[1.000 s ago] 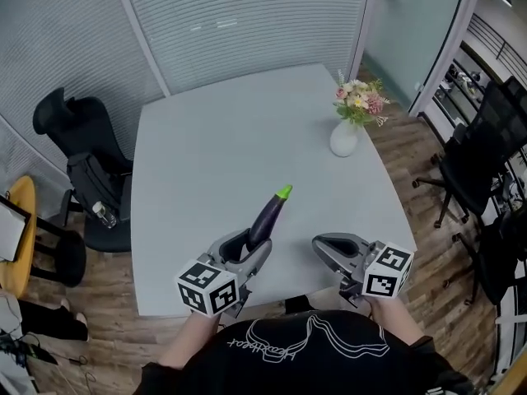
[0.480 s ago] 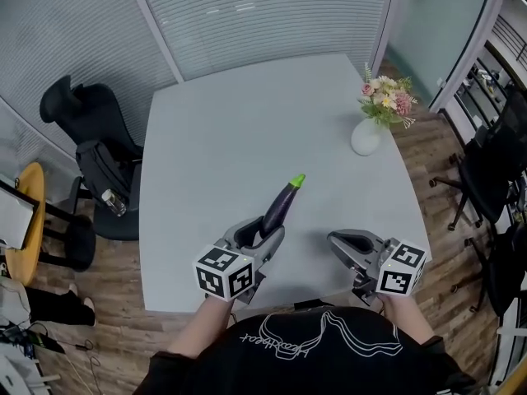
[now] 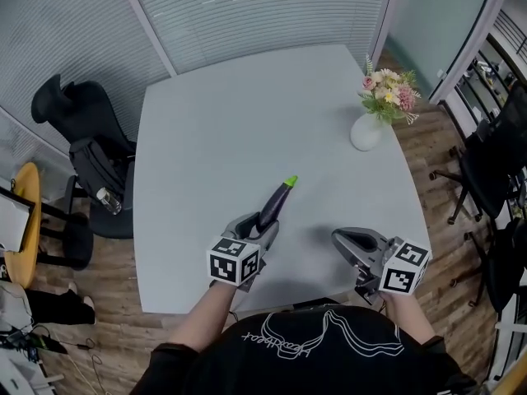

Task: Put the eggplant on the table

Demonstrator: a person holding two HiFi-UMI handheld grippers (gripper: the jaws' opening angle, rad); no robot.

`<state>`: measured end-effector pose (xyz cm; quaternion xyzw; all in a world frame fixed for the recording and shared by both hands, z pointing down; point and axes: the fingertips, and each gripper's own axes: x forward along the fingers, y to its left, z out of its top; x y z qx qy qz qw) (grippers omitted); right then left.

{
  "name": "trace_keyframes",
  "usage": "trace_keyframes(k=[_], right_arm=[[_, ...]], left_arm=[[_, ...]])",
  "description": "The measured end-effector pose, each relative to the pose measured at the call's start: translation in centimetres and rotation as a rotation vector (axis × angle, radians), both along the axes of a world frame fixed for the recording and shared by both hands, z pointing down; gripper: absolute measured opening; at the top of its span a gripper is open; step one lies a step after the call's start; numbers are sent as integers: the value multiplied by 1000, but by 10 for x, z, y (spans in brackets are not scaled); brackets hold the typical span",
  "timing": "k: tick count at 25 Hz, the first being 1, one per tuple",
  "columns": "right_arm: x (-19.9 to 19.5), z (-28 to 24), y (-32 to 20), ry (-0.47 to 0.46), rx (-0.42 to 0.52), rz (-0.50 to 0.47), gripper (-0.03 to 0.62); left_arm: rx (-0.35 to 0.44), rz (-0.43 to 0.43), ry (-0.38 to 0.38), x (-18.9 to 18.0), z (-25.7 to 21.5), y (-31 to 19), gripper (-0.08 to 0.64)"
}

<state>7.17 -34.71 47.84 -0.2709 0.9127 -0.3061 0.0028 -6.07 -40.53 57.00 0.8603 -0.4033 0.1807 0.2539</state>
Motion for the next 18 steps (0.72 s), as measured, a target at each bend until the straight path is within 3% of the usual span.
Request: trace_keyframes(k=[11, 18], right_arm=[[15, 14, -8, 13, -37, 33, 9], [17, 20, -10, 17, -54, 40, 9]], left_arm=[[-103, 2, -121, -3, 74, -10, 207], [-141, 12, -151, -4, 99, -8, 207]])
